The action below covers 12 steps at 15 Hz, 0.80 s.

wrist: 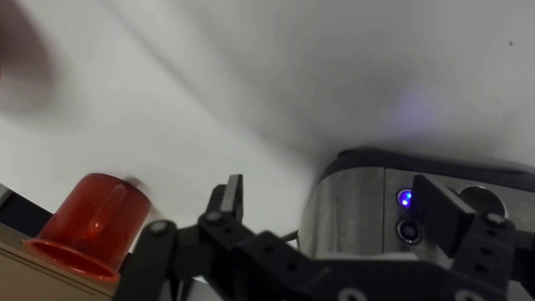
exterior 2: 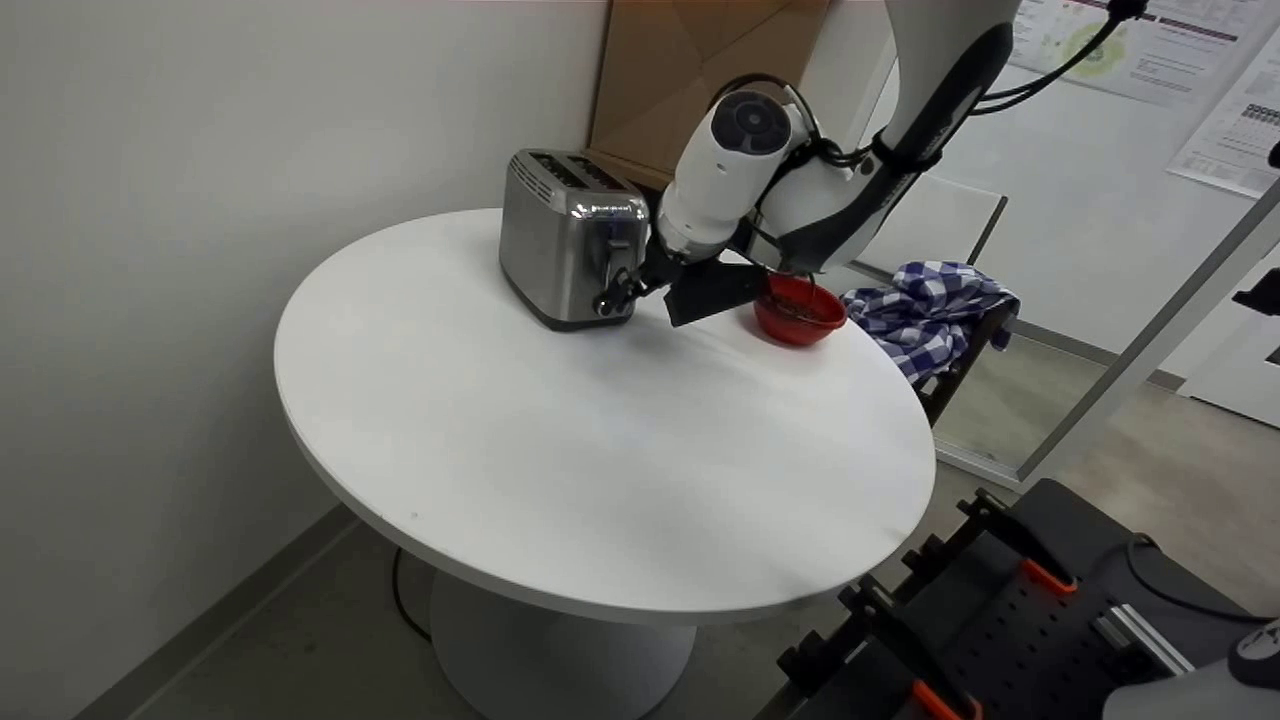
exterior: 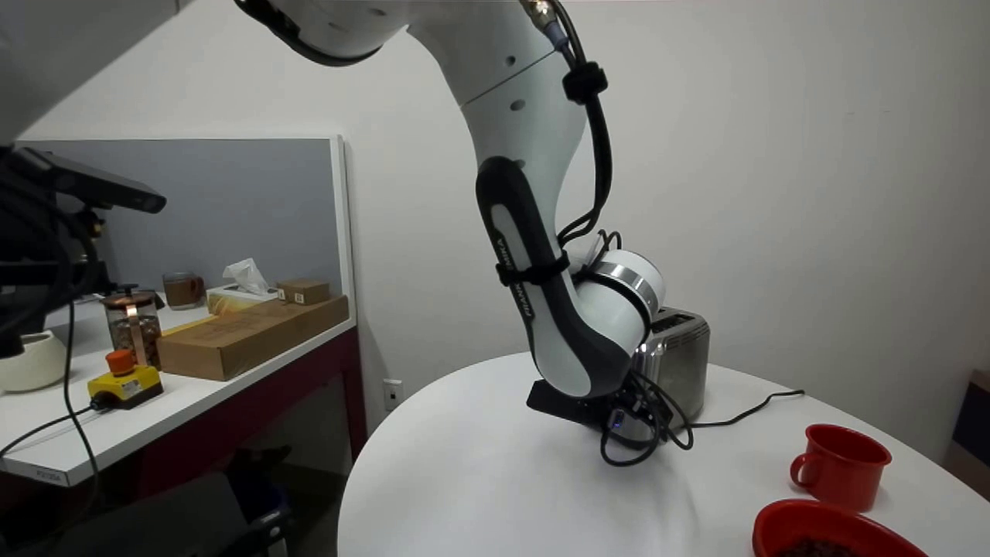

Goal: Press a button on the toaster

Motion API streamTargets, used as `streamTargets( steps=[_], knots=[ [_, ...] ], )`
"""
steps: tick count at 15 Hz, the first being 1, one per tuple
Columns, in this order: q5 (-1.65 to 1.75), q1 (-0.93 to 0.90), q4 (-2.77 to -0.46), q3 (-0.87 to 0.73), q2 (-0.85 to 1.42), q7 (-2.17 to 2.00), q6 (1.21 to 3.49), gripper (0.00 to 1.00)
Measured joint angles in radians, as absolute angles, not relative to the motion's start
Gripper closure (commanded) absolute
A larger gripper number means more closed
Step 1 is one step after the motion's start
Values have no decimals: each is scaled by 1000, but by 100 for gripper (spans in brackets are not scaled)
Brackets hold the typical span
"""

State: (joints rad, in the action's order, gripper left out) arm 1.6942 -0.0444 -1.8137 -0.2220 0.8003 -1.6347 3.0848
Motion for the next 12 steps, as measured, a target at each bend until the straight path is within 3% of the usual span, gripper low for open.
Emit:
streamTargets(
  steps=[4,7,12],
  knots=[
    [1604,-43,-1871,-221,797,-1578,3086,0],
    [1410,30,-2009,-134,771,-1377,3073,0],
    [1098,302,-2260,192,656,-1025,2956,0]
  ],
)
